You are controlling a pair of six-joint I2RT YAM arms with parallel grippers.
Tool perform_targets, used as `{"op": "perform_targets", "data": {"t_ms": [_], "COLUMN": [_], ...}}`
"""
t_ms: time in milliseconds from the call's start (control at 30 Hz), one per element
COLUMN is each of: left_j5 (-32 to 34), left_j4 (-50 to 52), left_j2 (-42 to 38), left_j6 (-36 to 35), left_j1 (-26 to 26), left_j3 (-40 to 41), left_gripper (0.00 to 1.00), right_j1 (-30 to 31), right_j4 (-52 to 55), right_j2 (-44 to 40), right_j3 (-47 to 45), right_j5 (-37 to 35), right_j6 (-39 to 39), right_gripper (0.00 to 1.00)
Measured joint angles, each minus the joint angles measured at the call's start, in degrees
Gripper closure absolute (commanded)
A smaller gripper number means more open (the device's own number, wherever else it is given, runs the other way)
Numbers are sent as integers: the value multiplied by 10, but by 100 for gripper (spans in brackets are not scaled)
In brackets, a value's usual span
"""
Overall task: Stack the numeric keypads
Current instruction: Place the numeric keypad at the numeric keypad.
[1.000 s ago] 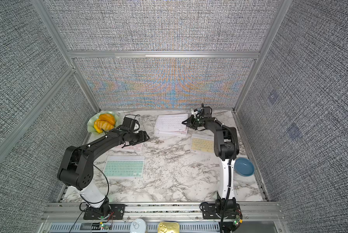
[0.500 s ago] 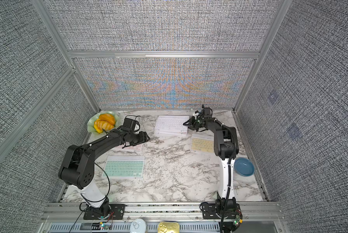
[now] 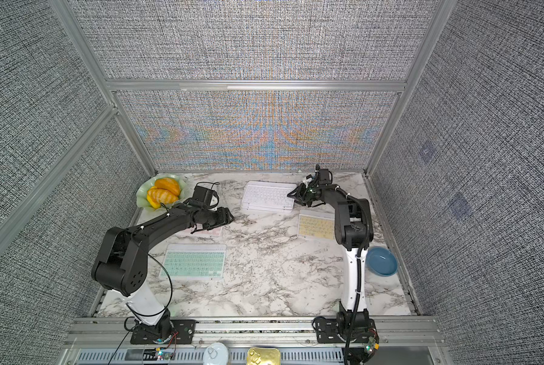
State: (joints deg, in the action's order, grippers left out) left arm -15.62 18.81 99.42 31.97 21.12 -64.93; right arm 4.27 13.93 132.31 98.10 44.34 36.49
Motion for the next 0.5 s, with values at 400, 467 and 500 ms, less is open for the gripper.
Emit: {"op": "perform_targets", "data": {"t_ms": [400, 467, 500], "left_j5": [0, 0, 0], "left_j4": [-11, -11, -11], "left_j2": [0, 0, 0], "left_j6": [0, 0, 0], "left_j1": [0, 0, 0], "left_j3": [4, 5, 5], "left_gripper": [31, 31, 31], "right_j1": [-4, -4, -4], "right_j4": [17, 25, 27], "right_j2": [2, 2, 2], "right_j3": [21, 24, 26], "right_j5": [-28, -32, -35], "right_j6": [-11, -13, -14], "right_gripper": [63, 63, 63]}}
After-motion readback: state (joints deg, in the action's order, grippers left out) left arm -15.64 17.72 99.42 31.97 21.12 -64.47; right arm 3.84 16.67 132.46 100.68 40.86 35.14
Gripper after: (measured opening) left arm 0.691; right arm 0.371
